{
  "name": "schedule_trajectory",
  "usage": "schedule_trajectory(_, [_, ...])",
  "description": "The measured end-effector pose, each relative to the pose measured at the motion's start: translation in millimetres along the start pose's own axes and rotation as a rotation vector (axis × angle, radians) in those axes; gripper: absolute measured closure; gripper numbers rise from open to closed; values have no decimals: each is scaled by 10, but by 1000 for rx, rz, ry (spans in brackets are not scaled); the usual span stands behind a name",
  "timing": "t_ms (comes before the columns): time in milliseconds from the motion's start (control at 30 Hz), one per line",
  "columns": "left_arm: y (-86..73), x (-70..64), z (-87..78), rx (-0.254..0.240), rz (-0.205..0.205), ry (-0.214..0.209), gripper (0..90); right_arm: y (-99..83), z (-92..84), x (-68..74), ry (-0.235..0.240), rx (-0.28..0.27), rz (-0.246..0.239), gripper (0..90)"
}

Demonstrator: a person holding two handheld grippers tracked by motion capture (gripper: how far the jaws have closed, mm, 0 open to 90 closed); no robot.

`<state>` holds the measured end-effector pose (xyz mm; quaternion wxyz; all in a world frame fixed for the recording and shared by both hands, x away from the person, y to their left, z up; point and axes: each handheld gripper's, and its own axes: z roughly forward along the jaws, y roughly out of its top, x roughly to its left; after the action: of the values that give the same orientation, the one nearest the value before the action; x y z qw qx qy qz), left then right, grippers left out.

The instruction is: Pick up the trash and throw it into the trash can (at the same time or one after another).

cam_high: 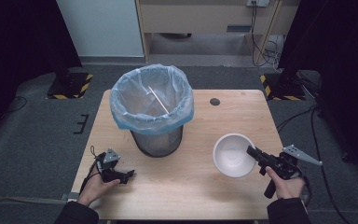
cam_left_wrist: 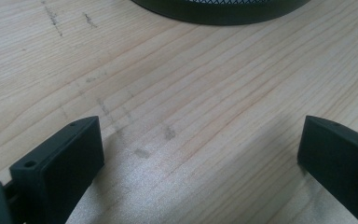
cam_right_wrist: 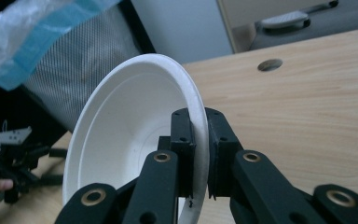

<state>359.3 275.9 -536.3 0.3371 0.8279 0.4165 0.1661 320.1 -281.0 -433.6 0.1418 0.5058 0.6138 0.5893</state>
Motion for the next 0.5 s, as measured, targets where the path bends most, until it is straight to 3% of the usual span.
schedule_trajectory(133, [0, 0, 0, 0, 0, 0, 0, 74, -78, -26, 3, -64, 39, 837])
schedule_trajectory(500, [1, 0, 1, 0, 1, 0, 0, 307, -214, 74, 46, -189, 51, 837])
